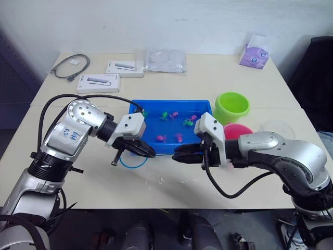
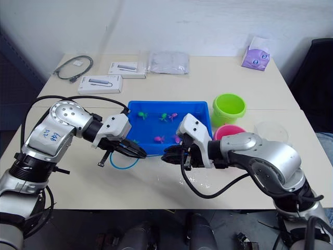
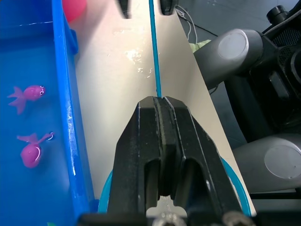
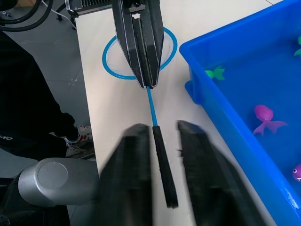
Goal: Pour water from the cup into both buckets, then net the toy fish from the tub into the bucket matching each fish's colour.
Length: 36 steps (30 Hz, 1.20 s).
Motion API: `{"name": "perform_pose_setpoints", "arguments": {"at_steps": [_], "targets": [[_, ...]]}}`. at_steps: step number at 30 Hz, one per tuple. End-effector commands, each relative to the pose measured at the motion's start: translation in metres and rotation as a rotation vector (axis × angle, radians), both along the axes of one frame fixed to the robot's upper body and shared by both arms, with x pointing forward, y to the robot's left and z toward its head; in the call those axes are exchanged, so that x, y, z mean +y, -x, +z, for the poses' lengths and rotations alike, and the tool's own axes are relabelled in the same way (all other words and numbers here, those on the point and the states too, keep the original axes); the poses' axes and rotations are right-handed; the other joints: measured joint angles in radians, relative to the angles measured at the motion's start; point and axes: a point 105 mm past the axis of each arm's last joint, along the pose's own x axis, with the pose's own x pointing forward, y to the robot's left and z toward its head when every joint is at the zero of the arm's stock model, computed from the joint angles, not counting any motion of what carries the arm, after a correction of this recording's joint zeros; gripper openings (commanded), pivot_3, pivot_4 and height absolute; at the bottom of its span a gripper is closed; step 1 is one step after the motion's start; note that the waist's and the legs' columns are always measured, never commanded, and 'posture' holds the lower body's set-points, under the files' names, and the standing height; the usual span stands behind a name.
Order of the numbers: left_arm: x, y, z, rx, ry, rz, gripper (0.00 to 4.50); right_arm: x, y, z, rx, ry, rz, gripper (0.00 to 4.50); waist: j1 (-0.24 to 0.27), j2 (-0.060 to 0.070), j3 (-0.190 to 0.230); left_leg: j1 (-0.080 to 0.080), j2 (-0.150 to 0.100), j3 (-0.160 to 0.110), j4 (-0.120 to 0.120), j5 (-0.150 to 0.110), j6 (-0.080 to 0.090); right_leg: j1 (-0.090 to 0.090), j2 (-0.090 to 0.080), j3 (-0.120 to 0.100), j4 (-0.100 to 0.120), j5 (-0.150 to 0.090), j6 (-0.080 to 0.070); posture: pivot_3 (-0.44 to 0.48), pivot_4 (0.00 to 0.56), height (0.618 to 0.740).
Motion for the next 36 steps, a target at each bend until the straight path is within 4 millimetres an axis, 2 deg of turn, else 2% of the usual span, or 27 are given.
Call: {"name": "perform_pose_setpoints", "arguments": {"at_steps": [1,4,7,9,11,14,15,17,19,23,27,29,33,36], "targets": [[-0.005,0.003,0.007,-0.037,0.019,-0.029,0.0,0.002,0.005,0.007,-0.032,-0.02,0.024,0.03,0.0,0.0,0.0,0.0,0.0,0.0,0.0,0.0,0.0,0.0,0.0,0.0,0.0,0.0,0.0,0.0,0.15,0.74],[-0.006,0.004,0.008,-0.014,0.064,-0.023,0.0,0.002,0.009,0.008,-0.033,-0.025,0.042,0.03,0.0,0.0,0.0,0.0,0.0,0.0,0.0,0.0,0.0,0.0,0.0,0.0,0.0,0.0,0.0,0.0,0.15,0.74],[-0.013,-0.003,0.024,-0.067,0.228,-0.002,0.99,0.003,0.012,0.008,-0.054,-0.031,0.061,0.0,0.003,0.0,0.0,0.0,0.0,0.0,0.0,0.0,0.0,0.0,0.0,0.0,0.0,0.0,0.0,0.0,0.15,0.74],[-0.015,-0.006,0.044,-0.108,0.365,0.008,1.91,0.002,0.014,0.009,-0.072,-0.033,0.072,0.0,0.004,0.0,0.0,-0.002,0.0,-0.001,0.002,0.0,0.0,0.0,-0.001,-0.001,0.0,0.0,0.001,0.0,0.15,0.74],[-0.004,-0.012,0.066,-0.125,0.459,0.055,2.9,-0.002,0.017,0.01,-0.096,-0.036,0.08,0.0,0.004,0.0,0.0,-0.001,0.0,-0.001,0.002,0.0,0.0,0.0,-0.002,0.0,0.0,0.001,0.001,0.0,0.15,0.74],[0.031,-0.034,0.091,-0.204,0.548,0.226,4.25,-0.015,0.018,0.014,-0.129,-0.057,0.052,0.0,0.002,0.0,0.0,-0.001,0.0,-0.002,0.002,0.0,0.0,0.0,-0.001,-0.001,0.0,0.001,0.001,0.0,0.15,0.74],[0.042,-0.04,0.096,-0.233,0.566,0.287,4.42,-0.02,0.018,0.015,-0.133,-0.068,0.031,0.0,0.0,0.0,0.0,0.0,0.0,-0.001,0.002,0.0,0.0,0.0,-0.001,-0.001,0.001,0.001,0.001,0.0,0.15,0.74],[0.064,-0.047,0.1,-0.269,0.574,0.38,4.42,-0.032,0.013,0.017,-0.126,-0.096,-0.064,0.0,-0.002,0.0,0.0,0.001,-0.001,-0.001,0.002,0.0,0.0,0.001,-0.001,-0.001,0.001,0.001,0.001,0.0,0.15,0.74],[0.084,-0.051,0.095,-0.283,0.569,0.456,4.42,-0.048,0.006,0.015,-0.118,-0.097,-0.185,0.0,0.0,0.0,0.0,0.001,-0.001,-0.001,0.002,0.0,0.0,0.001,-0.001,-0.001,0.001,0.001,0.001,0.0,0.15,0.74],[0.098,-0.046,0.076,-0.277,0.557,0.492,4.42,-0.07,-0.008,0.009,-0.119,-0.084,-0.389,0.0,0.0,0.0,0.0,0.0,-0.002,-0.001,0.002,0.0,0.0,0.001,-0.001,-0.001,0.001,0.001,0.002,0.0,0.15,0.74],[0.085,-0.037,0.047,-0.276,0.529,0.441,4.42,-0.085,-0.035,0.004,-0.046,-0.188,-0.606,0.0,0.0,-0.001,-0.001,0.001,-0.001,-0.001,0.002,0.0,0.0,0.002,-0.003,0.0,0.001,0.001,0.002,0.0,0.15,0.74],[0.077,-0.035,0.038,-0.257,0.54,0.434,4.42,-0.091,-0.045,-0.002,-0.02,-0.178,-0.66,0.0,0.0,-0.001,-0.001,0.001,-0.002,-0.001,0.002,0.001,0.0,0.002,-0.003,0.0,0.001,0.001,0.002,0.0,0.15,0.74],[0.069,-0.034,0.032,-0.245,0.546,0.434,4.42,-0.092,-0.056,-0.003,-0.001,-0.18,-0.699,0.0,-0.001,-0.001,-0.001,0.001,-0.002,-0.001,0.002,0.001,0.001,0.002,-0.003,0.0,0.001,0.001,0.002,0.0,0.15,0.74],[0.06,-0.034,0.027,-0.234,0.562,0.43,4.42,-0.094,-0.074,-0.006,0.044,-0.194,-0.735,0.0,-0.004,-0.001,-0.001,0.001,-0.002,0.0,0.002,0.001,0.001,0.002,-0.003,0.0,0.002,0.001,0.002,0.0,0.15,0.74]]}}
